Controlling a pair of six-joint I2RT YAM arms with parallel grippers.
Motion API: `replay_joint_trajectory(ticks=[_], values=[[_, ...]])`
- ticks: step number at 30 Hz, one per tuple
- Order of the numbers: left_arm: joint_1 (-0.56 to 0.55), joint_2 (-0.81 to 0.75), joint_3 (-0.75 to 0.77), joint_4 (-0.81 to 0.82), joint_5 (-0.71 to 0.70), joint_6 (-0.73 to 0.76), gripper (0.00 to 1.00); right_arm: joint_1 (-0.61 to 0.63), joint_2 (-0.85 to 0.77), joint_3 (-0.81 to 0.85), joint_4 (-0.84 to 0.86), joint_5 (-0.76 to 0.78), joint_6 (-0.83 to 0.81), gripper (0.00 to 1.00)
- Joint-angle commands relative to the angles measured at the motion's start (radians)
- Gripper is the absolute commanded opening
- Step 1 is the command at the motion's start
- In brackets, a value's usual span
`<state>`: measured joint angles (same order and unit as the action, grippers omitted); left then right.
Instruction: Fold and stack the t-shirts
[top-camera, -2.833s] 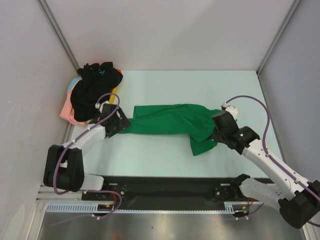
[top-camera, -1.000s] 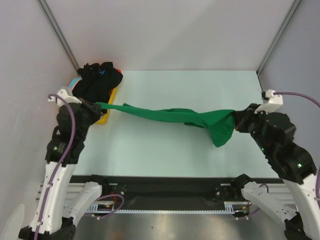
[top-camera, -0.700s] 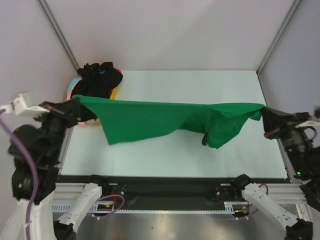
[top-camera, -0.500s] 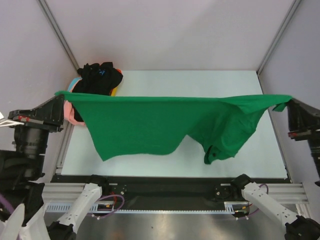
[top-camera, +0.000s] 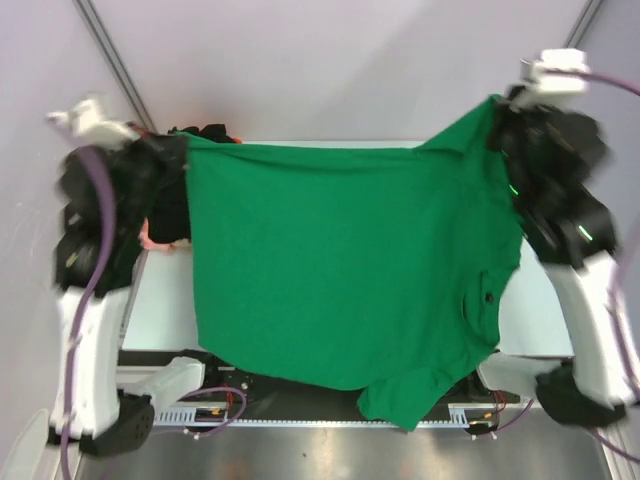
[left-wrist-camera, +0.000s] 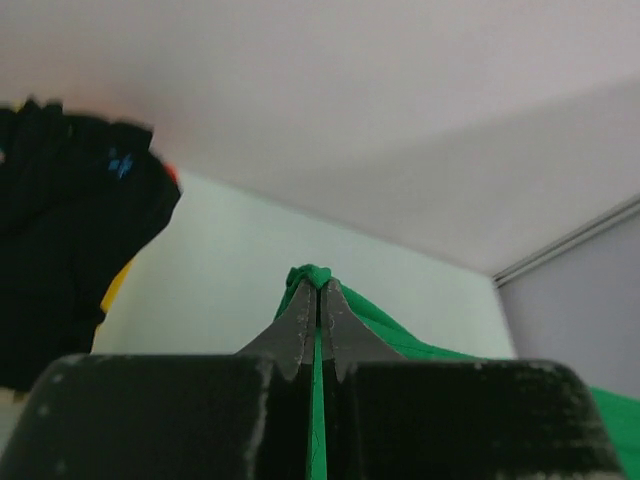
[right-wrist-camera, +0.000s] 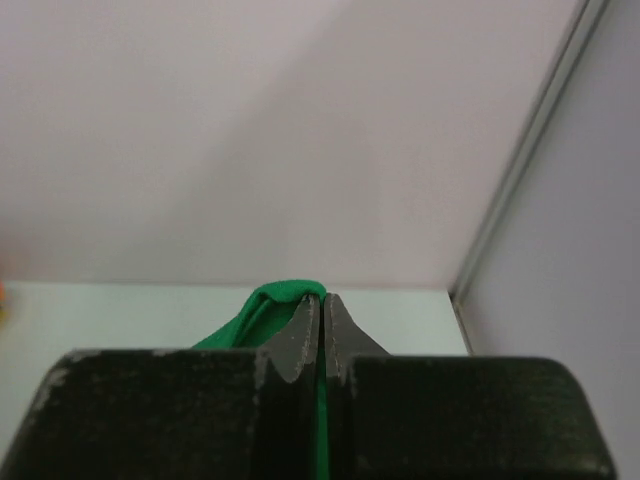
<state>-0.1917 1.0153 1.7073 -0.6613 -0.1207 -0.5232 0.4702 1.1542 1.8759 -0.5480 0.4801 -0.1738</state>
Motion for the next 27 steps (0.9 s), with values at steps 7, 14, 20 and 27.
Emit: replay_joint_trajectory(ticks=[7,14,20,27], values=[[0.037,0.621,-0.112,0.052,-0.046,-0.069,0.00,-0.286,0.766,0.138,0.051,-0.176,0.140,0.00],[0.006,1.040,0.326,-0.195,-0.072,-0.058,0.84,-0.274,1.280,0.903,-0.426,-0.092,0.240,0.77],[-0.026,0.818,0.096,-0.081,-0.088,-0.028,0.91,-0.301,0.844,0.058,-0.043,-0.124,0.357,0.92],[-0.038,0.534,-0.381,0.107,-0.062,-0.031,0.91,-0.338,0.645,-0.291,-0.053,-0.251,0.450,0.92]])
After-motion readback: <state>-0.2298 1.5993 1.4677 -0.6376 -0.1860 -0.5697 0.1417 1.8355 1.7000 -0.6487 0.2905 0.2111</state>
